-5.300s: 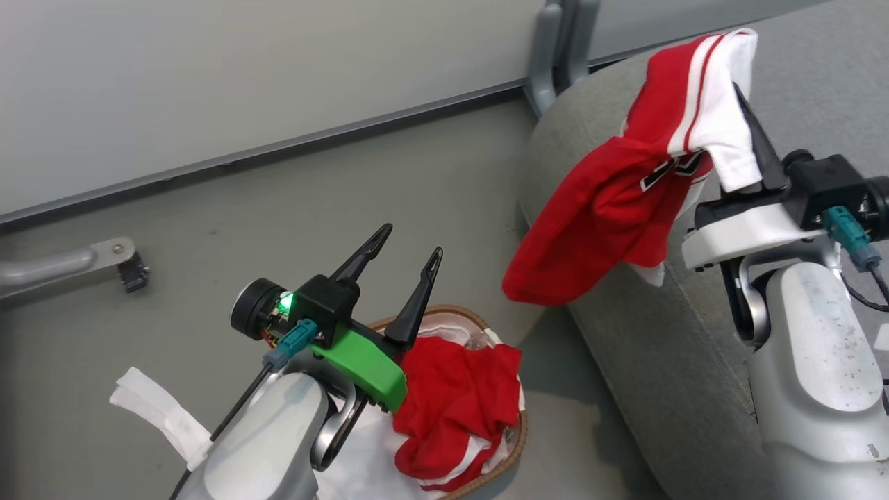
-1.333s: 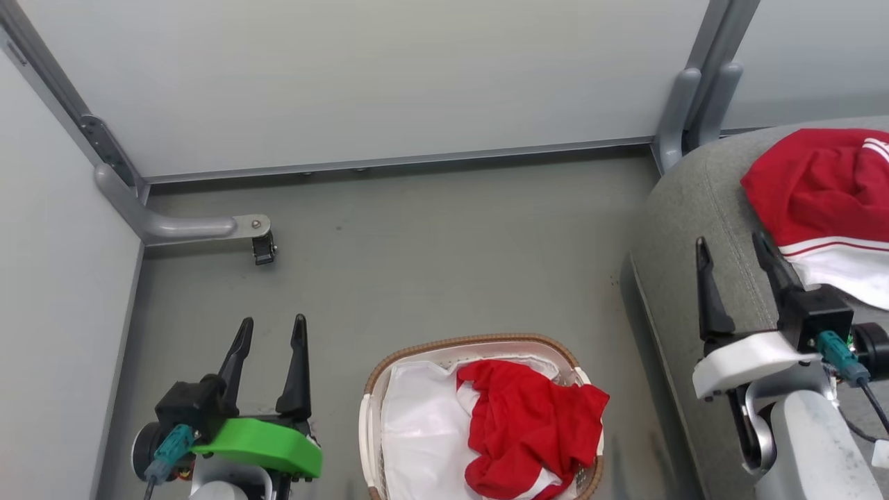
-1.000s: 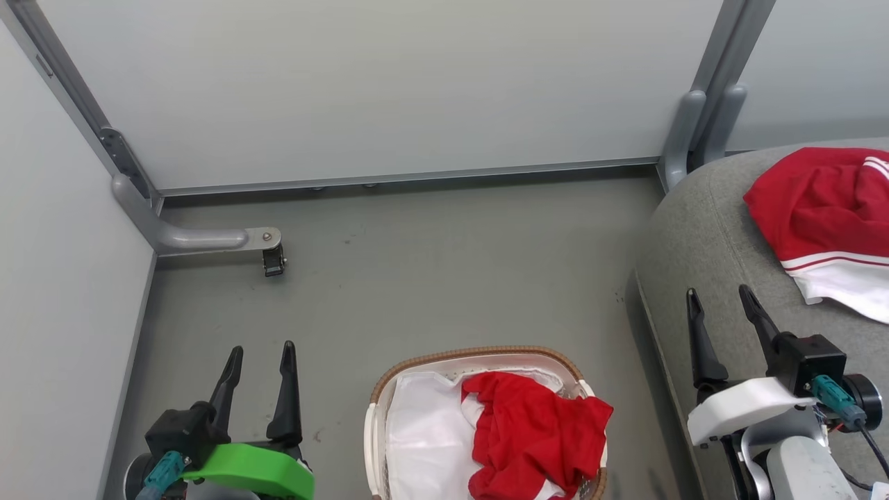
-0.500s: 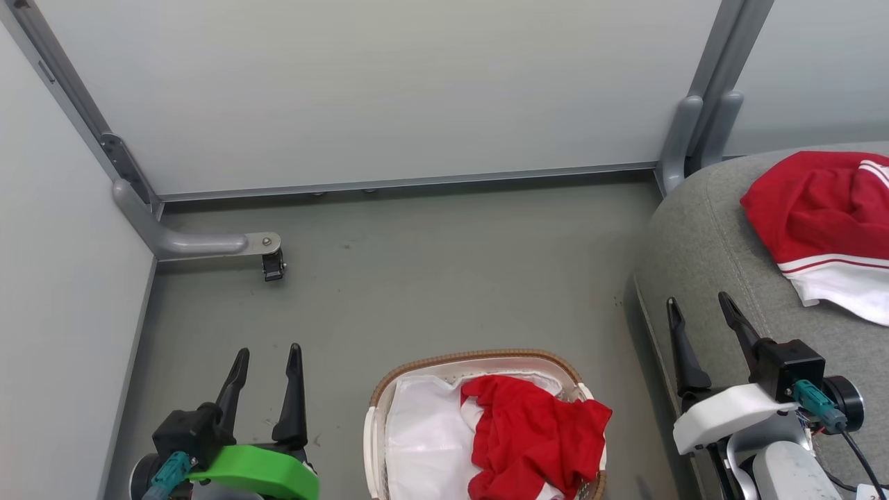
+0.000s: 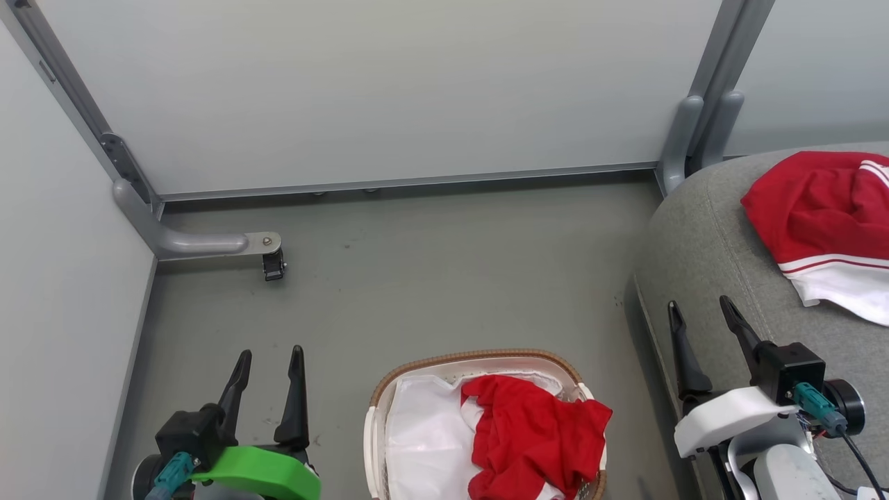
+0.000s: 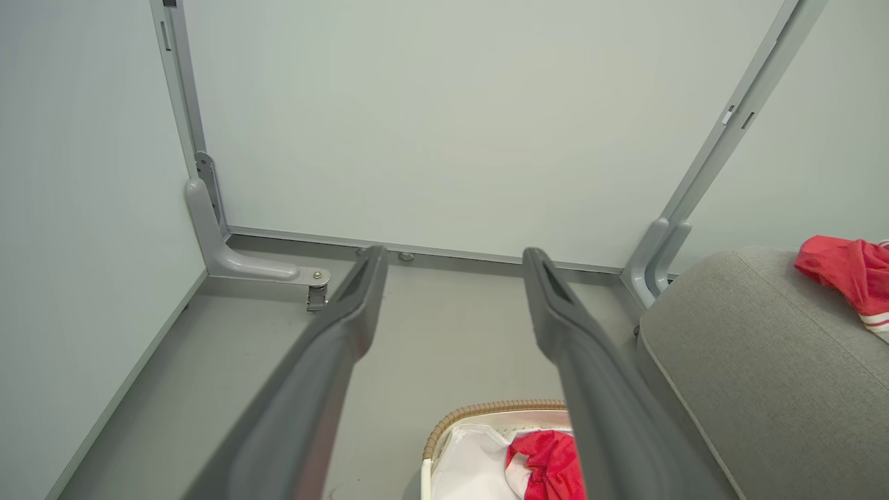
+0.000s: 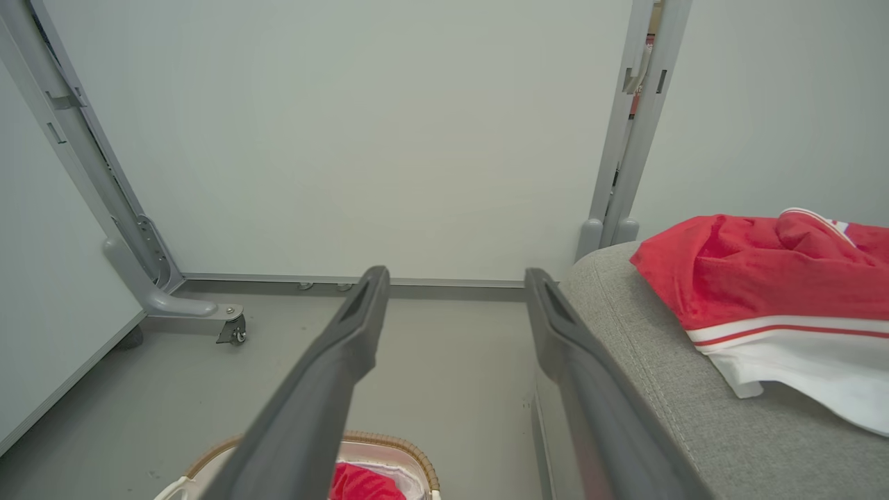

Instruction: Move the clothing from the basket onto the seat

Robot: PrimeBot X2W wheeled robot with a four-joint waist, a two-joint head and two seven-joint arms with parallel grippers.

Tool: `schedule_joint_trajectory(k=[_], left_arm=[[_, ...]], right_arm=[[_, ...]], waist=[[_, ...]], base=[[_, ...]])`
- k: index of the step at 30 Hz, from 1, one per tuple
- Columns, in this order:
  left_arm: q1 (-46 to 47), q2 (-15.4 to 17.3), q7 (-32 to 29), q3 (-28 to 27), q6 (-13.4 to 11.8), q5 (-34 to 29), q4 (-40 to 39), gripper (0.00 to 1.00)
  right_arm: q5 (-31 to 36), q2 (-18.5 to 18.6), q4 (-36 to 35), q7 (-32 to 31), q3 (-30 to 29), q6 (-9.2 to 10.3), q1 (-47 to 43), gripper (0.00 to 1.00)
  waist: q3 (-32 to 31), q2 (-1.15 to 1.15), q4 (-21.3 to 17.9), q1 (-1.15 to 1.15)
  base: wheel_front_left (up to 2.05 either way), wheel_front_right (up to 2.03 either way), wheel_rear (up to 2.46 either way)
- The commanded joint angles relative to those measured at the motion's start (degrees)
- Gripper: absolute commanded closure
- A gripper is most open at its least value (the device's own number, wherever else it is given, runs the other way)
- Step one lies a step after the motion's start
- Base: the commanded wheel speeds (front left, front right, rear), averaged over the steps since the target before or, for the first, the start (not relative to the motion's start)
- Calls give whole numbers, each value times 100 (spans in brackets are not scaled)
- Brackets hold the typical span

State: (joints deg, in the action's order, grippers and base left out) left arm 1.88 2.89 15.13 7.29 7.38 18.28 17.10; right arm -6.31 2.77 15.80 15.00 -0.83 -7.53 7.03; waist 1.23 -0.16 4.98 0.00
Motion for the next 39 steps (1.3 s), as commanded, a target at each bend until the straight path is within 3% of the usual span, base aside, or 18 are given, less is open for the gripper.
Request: schedule_joint_trajectory(k=[1, 11, 19, 25, 30, 39], left_arm=[[7, 0, 3, 3, 20, -14, 10, 0], [103, 0, 3, 110, 20, -43, -42, 0], [801, 43, 3, 753, 20, -307, 71, 0], [1893, 85, 3, 1746, 20, -413, 544, 0], [2833, 56, -1, 2788, 20, -327, 1384, 0], [3906, 20, -255, 4862, 19, 373, 2719, 0]], right_arm=[[26, 22, 1, 28, -24, 8, -80, 0], [58, 22, -95, 28, -90, 8, -11, 0], [218, 24, -275, 28, -348, 8, 271, 0], [524, 22, -761, 28, -674, 8, 663, 0], [685, 21, -1371, 27, -806, 8, 1094, 0], [740, 19, -2328, 21, -1011, 8, 1670, 0]], waist=[[1, 16, -1, 0], [170, 16, -38, 0], [767, 16, -153, 0], [1593, 16, -294, 0], [2414, 16, -523, 0], [3735, 16, -966, 0]], base=[[0, 0, 0], [0, 0, 0], [0, 0, 0], [0, 0, 0], [0, 0, 0], [0, 0, 0]])
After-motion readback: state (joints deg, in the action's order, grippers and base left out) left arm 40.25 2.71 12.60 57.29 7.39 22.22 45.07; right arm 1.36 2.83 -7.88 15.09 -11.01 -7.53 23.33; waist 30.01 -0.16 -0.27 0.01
